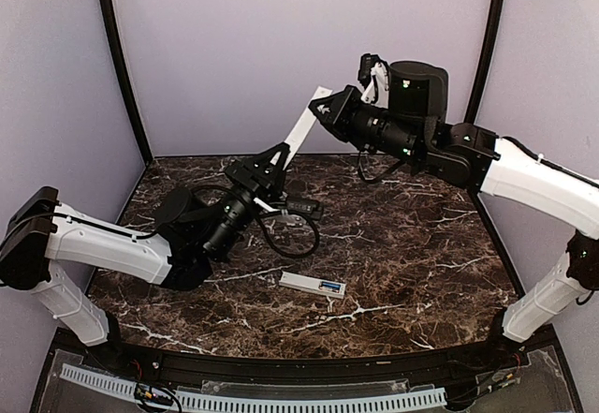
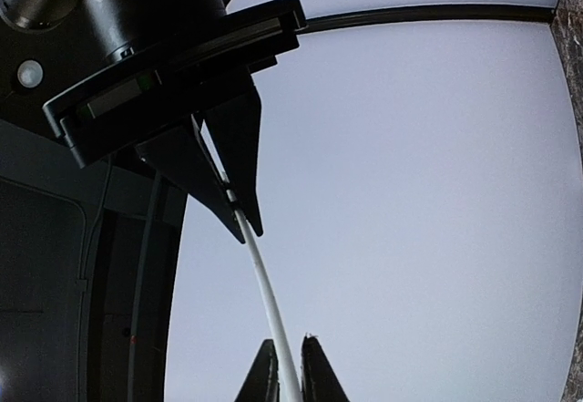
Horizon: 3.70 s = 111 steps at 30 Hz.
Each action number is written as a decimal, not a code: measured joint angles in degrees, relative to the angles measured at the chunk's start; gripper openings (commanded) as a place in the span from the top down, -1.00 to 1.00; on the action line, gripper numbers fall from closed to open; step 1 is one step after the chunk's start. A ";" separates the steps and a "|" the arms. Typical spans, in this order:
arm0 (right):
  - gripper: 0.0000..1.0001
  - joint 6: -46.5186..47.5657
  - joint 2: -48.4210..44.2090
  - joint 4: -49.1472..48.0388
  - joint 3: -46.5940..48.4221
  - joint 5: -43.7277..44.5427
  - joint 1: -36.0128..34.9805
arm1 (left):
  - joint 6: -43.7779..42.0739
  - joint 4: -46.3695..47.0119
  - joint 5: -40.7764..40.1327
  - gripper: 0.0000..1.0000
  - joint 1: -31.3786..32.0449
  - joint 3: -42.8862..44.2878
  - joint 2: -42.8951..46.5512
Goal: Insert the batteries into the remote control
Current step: Pass from the right arm to the left, then pass from the left arm to the right, then place the battery cover on the remote control without the battery cover.
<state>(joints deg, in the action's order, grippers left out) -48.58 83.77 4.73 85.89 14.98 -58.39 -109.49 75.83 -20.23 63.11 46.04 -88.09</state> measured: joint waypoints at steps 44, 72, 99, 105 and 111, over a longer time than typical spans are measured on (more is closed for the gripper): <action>-0.42 17.59 5.64 -36.00 0.26 -36.22 -2.08 | 53.62 -11.15 5.01 1.00 4.79 0.52 24.02; 0.55 5.07 12.39 -37.35 6.69 -39.93 -2.08 | 48.61 -9.07 2.80 1.00 5.01 0.52 21.86; 0.83 5.44 12.24 -37.29 5.62 -38.99 -1.81 | 48.92 -11.54 2.40 0.23 5.01 0.52 21.90; 0.85 6.64 10.73 -34.93 4.57 -37.64 -1.16 | 51.43 -14.53 1.99 -0.38 5.01 -0.09 22.88; 0.88 11.80 6.36 -24.63 4.28 -34.64 2.01 | 59.78 -25.79 2.45 -0.64 5.01 -1.22 30.01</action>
<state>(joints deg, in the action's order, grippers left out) -36.77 90.13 -19.90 90.17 -19.66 -56.38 -49.71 50.04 -17.78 68.12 44.82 -58.08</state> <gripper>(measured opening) 0.263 0.783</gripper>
